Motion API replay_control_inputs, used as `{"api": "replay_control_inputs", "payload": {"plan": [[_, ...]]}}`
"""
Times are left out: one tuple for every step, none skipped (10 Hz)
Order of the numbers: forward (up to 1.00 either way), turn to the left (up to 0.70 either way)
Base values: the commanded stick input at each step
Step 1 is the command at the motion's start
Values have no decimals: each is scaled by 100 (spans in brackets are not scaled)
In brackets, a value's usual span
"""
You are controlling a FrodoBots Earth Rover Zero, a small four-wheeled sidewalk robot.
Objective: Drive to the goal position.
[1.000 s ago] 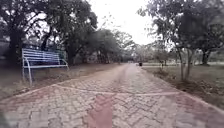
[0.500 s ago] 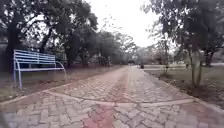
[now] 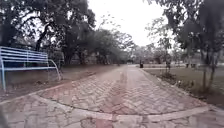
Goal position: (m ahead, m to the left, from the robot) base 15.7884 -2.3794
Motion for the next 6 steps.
{"api": "replay_control_inputs", "payload": {"plan": [[70, 0], [70, 0], [70, 0], [70, 0], [70, 0], [70, 0]]}}
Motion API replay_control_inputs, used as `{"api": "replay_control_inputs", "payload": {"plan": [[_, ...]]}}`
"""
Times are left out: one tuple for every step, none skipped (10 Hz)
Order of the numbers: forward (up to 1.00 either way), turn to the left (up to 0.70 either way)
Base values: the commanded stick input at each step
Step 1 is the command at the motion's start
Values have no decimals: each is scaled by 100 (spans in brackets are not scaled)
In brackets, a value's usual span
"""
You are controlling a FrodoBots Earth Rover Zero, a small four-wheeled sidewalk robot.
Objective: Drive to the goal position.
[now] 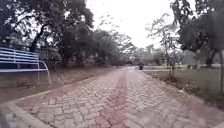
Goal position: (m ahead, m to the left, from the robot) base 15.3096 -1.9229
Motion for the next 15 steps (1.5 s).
{"api": "replay_control_inputs", "payload": {"plan": [[70, 0], [70, 0], [70, 0], [70, 0], [70, 0], [70, 0], [70, -11], [70, -23], [70, -10], [70, -4], [70, 0], [70, 0], [70, 0], [70, 0], [70, 0]]}}
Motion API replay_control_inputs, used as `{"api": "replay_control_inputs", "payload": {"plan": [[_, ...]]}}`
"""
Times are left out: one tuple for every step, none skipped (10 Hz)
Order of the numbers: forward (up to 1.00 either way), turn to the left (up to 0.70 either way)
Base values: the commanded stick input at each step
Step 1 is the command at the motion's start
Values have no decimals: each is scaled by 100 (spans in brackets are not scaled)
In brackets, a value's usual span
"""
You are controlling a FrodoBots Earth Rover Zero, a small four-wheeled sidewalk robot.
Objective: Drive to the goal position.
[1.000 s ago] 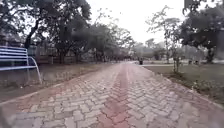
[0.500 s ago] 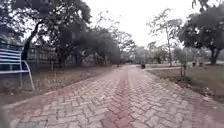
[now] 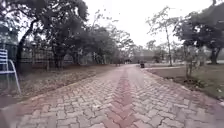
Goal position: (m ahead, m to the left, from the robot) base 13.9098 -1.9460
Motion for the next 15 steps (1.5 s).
{"api": "replay_control_inputs", "payload": {"plan": [[70, 0], [70, 0], [70, 0], [70, 0], [70, 0], [70, 0], [70, 0], [70, 0], [70, 0], [70, 0], [70, -19], [70, -28], [70, 0], [70, 0], [70, 0]]}}
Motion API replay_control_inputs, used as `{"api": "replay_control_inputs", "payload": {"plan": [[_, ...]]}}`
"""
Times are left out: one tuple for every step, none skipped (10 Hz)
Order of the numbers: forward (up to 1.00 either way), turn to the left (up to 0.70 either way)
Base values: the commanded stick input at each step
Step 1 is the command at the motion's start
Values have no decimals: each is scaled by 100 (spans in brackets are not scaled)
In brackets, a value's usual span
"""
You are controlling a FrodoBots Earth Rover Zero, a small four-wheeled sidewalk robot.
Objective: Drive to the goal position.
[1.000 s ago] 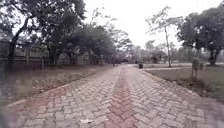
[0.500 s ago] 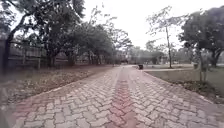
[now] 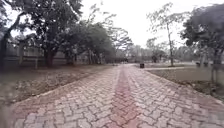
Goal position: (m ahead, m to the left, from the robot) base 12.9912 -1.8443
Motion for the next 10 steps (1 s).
{"api": "replay_control_inputs", "payload": {"plan": [[70, 0], [70, 0], [70, 0], [70, 0], [70, 0], [70, 0], [70, 0], [70, -1], [70, -2], [70, -8]]}}
